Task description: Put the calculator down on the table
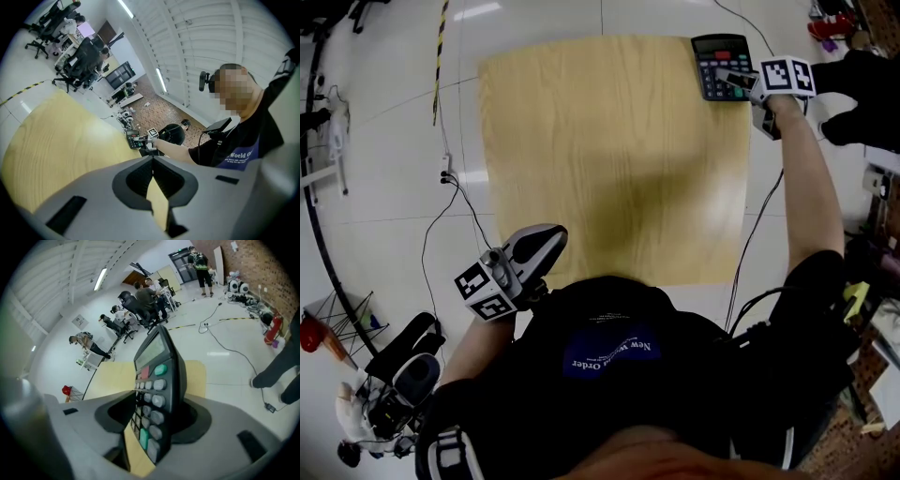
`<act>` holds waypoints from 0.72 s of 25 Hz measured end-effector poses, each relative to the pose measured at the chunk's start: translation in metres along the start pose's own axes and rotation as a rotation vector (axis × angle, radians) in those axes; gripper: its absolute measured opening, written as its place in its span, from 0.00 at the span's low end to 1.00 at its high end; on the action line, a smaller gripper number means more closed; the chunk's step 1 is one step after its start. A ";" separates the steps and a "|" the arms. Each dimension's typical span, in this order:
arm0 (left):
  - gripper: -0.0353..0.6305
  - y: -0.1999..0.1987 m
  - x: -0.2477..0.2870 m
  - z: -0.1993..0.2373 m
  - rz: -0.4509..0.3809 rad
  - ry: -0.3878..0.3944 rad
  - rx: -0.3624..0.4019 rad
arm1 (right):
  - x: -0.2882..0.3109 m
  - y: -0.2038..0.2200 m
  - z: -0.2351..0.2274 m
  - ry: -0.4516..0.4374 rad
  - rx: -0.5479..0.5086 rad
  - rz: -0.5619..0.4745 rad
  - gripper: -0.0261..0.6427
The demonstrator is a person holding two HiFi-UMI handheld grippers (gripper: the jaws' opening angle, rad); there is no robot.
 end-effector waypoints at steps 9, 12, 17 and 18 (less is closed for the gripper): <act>0.06 0.005 -0.003 0.002 0.003 -0.010 -0.004 | 0.002 0.007 -0.016 0.088 0.004 -0.009 0.47; 0.06 0.007 -0.003 0.003 0.006 -0.012 -0.005 | 0.003 0.012 -0.018 0.087 0.029 -0.031 0.49; 0.06 0.013 -0.005 -0.001 0.015 -0.010 -0.005 | 0.005 0.015 -0.015 0.094 0.017 -0.044 0.50; 0.06 0.014 -0.005 -0.002 0.016 -0.009 -0.001 | 0.005 0.015 -0.012 0.107 -0.006 -0.029 0.53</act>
Point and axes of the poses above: the fingertips, and each gripper's own axes: x forward along the fingers, z to its left, y out of its underside, the point moved 5 cm from there along -x, backward along the fingers, and after that the axes turned 15 degrees about -x, right-handed, at the moved point
